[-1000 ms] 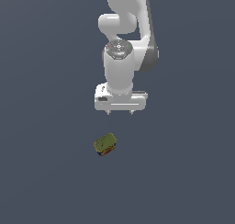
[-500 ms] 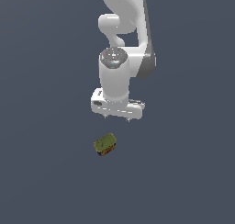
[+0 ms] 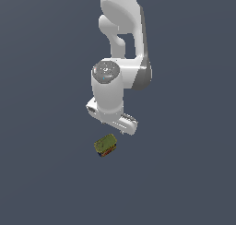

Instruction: Pick up the object and move it to a goal position.

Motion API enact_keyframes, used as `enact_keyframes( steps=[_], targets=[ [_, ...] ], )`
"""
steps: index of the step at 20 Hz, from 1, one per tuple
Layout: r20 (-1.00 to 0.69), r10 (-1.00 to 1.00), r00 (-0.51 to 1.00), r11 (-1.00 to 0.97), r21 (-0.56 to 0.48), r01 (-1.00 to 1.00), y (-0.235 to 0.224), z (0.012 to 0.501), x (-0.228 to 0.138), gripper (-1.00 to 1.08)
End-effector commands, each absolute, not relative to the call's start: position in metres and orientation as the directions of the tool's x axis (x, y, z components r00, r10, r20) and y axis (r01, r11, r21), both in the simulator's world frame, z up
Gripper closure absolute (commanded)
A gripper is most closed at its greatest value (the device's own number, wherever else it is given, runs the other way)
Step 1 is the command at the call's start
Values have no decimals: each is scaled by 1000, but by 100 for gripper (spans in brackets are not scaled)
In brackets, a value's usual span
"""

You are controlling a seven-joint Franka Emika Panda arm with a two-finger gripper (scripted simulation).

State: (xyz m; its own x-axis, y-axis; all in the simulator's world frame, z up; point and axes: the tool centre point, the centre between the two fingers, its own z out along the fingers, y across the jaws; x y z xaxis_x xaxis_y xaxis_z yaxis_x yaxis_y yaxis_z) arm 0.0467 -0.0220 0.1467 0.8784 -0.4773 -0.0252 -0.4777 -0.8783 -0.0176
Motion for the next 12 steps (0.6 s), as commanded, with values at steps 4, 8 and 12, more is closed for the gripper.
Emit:
enact_keyframes(
  steps=[4,8,12],
  targets=[
    [-21,-619,786,-785,-11,-619,-34,135,63,-92],
    [-15,-705,709,-709,-6,-705,-42,126,74,-92],
    [-10,-767,642,-642,-3,-767,-48,119,82,-92]
  ],
)
